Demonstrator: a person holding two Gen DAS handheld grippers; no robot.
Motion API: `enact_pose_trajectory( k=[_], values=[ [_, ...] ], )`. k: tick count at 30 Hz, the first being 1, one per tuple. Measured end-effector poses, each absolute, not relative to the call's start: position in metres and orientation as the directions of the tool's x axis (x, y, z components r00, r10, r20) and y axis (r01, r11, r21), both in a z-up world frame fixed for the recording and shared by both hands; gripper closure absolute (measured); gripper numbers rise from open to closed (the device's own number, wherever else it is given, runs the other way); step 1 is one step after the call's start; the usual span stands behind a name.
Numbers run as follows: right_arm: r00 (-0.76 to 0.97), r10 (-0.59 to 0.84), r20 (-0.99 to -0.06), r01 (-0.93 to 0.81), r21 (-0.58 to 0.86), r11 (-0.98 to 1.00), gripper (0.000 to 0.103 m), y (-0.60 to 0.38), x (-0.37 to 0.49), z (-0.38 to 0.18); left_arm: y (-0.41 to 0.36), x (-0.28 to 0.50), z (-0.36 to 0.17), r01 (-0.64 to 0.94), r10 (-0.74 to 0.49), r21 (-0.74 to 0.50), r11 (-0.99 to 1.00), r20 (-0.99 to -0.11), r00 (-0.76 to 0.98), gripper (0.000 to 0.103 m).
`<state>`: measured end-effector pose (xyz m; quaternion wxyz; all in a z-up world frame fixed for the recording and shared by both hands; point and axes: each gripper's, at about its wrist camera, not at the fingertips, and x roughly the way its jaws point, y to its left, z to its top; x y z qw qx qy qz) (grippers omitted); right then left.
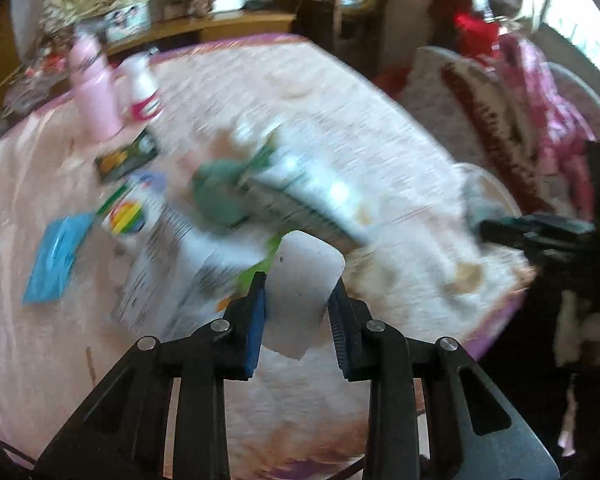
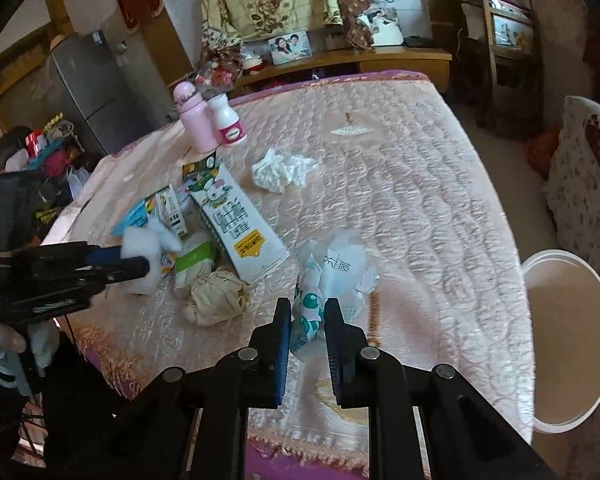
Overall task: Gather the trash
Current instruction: 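Grasp the clear plastic wrapper with the right tool while the left tool grasps the white foam block, then carry both items over the white bucket and open both tools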
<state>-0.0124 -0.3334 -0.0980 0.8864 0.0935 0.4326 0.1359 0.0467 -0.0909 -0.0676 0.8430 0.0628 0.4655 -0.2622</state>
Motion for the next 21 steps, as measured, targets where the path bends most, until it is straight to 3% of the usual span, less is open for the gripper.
enact_pose_trajectory(
  k=[10,21],
  values=[
    [0.653,0.165,-0.74,0.007,0.224,0.975,0.087,-0.424,-0.035,-0.076,-0.215,0.05,-0.042,0.644,-0.538,-0.233,0.729,-0.777,0.327,0.076],
    [0.597,-0.012,-0.802,0.268,0.185,0.946,0.087,-0.558,-0.055,-0.108,-0.362,0.053,-0.056,0.704,-0.582,-0.268,0.658,-0.774,0.249,0.074]
  ],
)
